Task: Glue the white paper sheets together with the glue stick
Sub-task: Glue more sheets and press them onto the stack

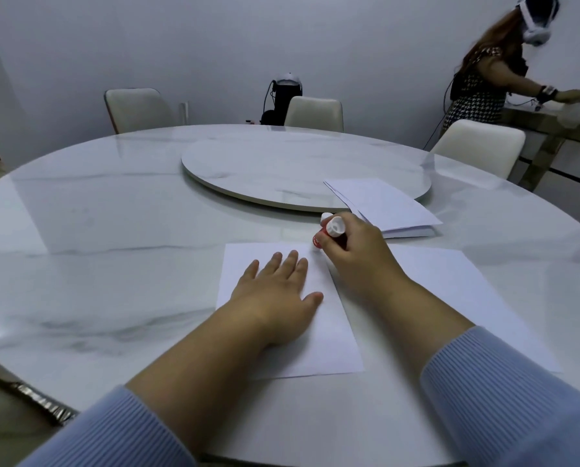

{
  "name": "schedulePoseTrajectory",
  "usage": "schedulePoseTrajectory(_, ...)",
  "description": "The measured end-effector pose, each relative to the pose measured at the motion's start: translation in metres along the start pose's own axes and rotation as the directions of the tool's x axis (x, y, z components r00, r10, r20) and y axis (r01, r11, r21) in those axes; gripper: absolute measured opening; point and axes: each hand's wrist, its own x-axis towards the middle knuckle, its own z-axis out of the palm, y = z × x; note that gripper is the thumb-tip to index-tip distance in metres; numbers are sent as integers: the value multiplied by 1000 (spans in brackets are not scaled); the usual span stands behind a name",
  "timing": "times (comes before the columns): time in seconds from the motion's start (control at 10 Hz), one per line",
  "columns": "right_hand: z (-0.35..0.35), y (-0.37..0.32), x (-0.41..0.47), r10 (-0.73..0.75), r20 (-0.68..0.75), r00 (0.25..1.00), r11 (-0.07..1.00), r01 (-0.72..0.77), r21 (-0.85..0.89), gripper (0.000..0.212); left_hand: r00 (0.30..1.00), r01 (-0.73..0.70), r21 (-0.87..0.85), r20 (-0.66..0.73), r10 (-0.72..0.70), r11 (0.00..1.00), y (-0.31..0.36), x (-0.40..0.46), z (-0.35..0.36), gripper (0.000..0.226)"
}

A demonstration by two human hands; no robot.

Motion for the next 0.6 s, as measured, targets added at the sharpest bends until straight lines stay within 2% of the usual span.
schedulePoseTrajectory(0.2, -16, -7, -12, 21, 10, 1000, 997, -21, 72, 13, 1000, 5, 0, 8, -5, 1000, 0, 2, 0, 64)
schedulePoseTrajectory(0.3, -26, -14, -26, 1, 2, 1000, 999, -1, 53, 22, 1000, 5, -4, 13, -5, 1000, 0, 2, 0, 64)
schedulePoseTrajectory(0.4, -34, -21, -40, -53, 57, 997, 996, 49, 75, 25, 1000, 5, -1, 17, -5, 1000, 0, 1, 0, 64)
schedulePoseTrajectory(0.5, -39, -24, -51, -101, 156, 983, 981, 72, 181, 17, 1000, 8, -4, 16, -8, 1000, 0, 2, 0, 63)
schedulePoseTrajectory(0.6, -42, -23, -56, -116, 286, 951, 959, 33, 280, 17, 1000, 10, -7, 11, -10, 1000, 0, 1, 0, 63)
